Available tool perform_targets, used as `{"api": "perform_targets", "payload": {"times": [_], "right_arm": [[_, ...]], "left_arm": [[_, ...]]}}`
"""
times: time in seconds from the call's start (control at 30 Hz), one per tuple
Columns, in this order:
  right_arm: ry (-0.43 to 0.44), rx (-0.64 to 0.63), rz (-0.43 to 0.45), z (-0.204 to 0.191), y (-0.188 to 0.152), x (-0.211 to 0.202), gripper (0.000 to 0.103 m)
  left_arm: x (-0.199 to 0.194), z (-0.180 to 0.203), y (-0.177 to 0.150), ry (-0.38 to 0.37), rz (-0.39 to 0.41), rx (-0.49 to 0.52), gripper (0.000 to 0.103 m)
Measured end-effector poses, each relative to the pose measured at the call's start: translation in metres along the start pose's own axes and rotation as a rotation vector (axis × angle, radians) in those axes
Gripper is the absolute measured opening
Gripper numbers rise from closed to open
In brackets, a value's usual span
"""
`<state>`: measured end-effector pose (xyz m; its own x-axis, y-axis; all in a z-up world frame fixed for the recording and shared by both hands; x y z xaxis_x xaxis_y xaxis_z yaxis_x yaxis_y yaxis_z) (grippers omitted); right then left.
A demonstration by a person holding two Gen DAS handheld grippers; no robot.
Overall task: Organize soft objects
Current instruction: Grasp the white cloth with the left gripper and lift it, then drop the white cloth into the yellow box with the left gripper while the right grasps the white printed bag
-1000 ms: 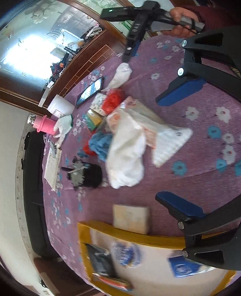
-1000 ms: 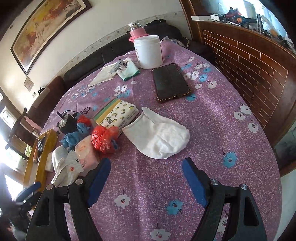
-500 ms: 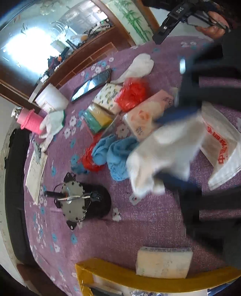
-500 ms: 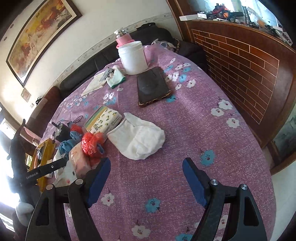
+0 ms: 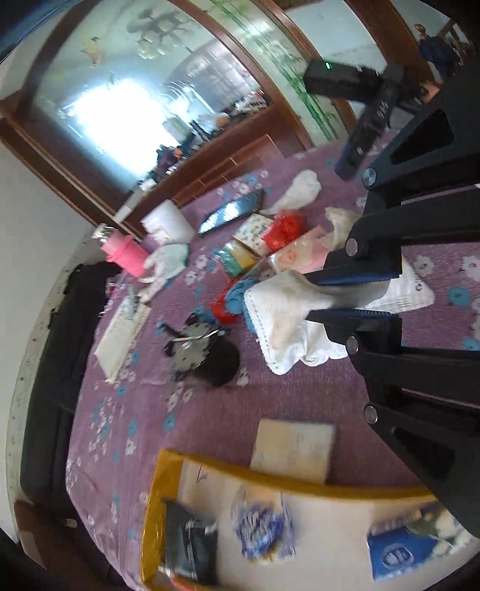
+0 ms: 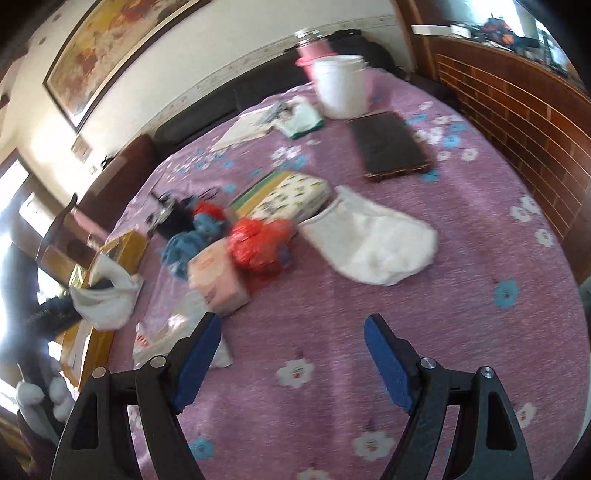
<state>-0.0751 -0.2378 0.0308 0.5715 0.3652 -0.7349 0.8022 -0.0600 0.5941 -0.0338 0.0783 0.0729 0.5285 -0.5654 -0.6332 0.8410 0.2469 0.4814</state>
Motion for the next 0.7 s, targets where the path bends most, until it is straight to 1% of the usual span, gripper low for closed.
{"api": "perform_targets", "payload": {"times": [0.07,0.13,0.23,0.33,0.37,0.47,0.53,0.6,0.67,0.7], "right_arm": [[0.031,-0.023,-0.022,-0.017,-0.003,0.007,0.084],[0.068,-0.033,-0.045,-0.033,-0.007,0.013,0.084],[0.137,-0.014,-0.101,-0.056,-0.015,0.026,0.084],[0.21,0.045,-0.145,-0.071,-0.02,0.041,0.084],[0.215,0.065,-0.15,-0.074,-0.019,0.045,0.084],[0.197,0.149,-0.143,-0.081,-0.012,0.056,0.084],[0.173,0.204,-0.136,-0.084,-0.006,0.064,0.087],[0.105,0.221,-0.147,-0.089,-0.003,0.073,0.087],[0.033,0.187,-0.134,-0.1,-0.001,0.076,0.088],[-0.005,0.156,-0.137,-0.106,0.0,0.079,0.087]], "left_arm": [[-0.024,-0.009,0.0,-0.017,0.039,-0.018,0.011],[-0.047,-0.019,0.0,-0.016,0.082,-0.031,0.011],[-0.079,-0.041,-0.002,0.033,0.148,-0.045,0.011],[-0.099,-0.064,-0.005,0.09,0.187,-0.066,0.011],[-0.104,-0.072,-0.006,0.107,0.197,-0.076,0.011],[-0.117,-0.095,-0.01,0.162,0.222,-0.102,0.011],[-0.123,-0.11,-0.013,0.169,0.225,-0.129,0.011],[-0.125,-0.12,-0.015,0.169,0.226,-0.156,0.011],[-0.128,-0.127,-0.018,0.171,0.226,-0.172,0.011],[-0.129,-0.131,-0.019,0.173,0.224,-0.179,0.011]]}}
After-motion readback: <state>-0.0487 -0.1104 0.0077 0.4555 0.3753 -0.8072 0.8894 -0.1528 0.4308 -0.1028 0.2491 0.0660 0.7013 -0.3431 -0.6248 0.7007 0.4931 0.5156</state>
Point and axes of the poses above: each gripper's, at about its wrist camera, not at the fingertips, and x roughly the way its jaws point, z to its right, y to its top, the point moved 2 cm from there along x, roughly the way its jaws point, and after that the axes turned 9 degrees about -x, right-handed, at the moved point
